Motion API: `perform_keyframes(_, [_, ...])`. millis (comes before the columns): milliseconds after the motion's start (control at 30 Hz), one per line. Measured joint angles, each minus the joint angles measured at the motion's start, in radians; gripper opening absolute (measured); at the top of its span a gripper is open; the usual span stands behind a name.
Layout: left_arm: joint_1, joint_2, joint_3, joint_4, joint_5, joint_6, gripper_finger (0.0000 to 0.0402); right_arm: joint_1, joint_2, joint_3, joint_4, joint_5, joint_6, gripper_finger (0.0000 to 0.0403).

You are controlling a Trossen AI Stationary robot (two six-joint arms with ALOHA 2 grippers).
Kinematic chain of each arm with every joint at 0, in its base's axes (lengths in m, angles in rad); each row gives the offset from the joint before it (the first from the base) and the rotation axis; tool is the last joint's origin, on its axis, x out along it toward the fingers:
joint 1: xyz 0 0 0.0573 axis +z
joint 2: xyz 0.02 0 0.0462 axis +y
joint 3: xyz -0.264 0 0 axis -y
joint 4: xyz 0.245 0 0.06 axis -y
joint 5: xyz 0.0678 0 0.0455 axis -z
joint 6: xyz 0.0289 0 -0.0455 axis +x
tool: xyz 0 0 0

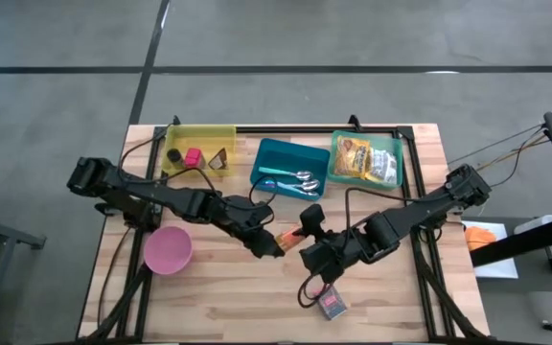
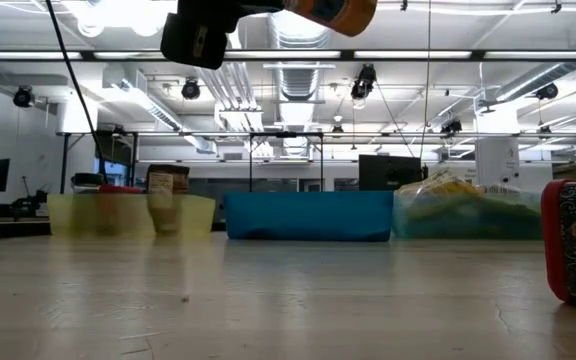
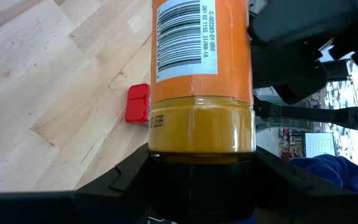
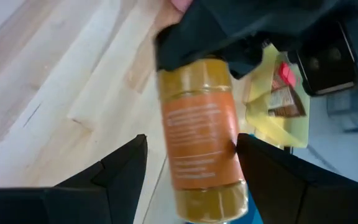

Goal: Pick & Place Food Item
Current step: Put the black seasoning bottle into the yellow bin

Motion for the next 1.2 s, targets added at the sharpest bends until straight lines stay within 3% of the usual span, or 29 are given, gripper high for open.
perform_keyframes(400, [0.006, 0.000, 0.000, -0.004, 0.014, -0.001, 0.0207, -0.036, 0.000, 0.000, -0.001, -0.074, 0.037, 0.0247])
perform_keyframes(633, [0.011, 0.000, 0.000, 0.001, 0.018, -0.008, 0.0207, -0.042, 0.000, -0.001, -0.005, -0.070, -0.108, 0.0247])
perform_keyframes(833, [0.017, 0.000, 0.000, 0.010, 0.021, -0.024, 0.0207, -0.042, 0.016, -0.014, -0.021, 0.005, -0.215, 0.0247])
perform_keyframes(1200, [0.022, -0.002, 0.001, 0.044, 0.022, -0.025, 0.0207, -0.033, 0.048, -0.017, -0.022, 0.182, -0.194, 0.0246])
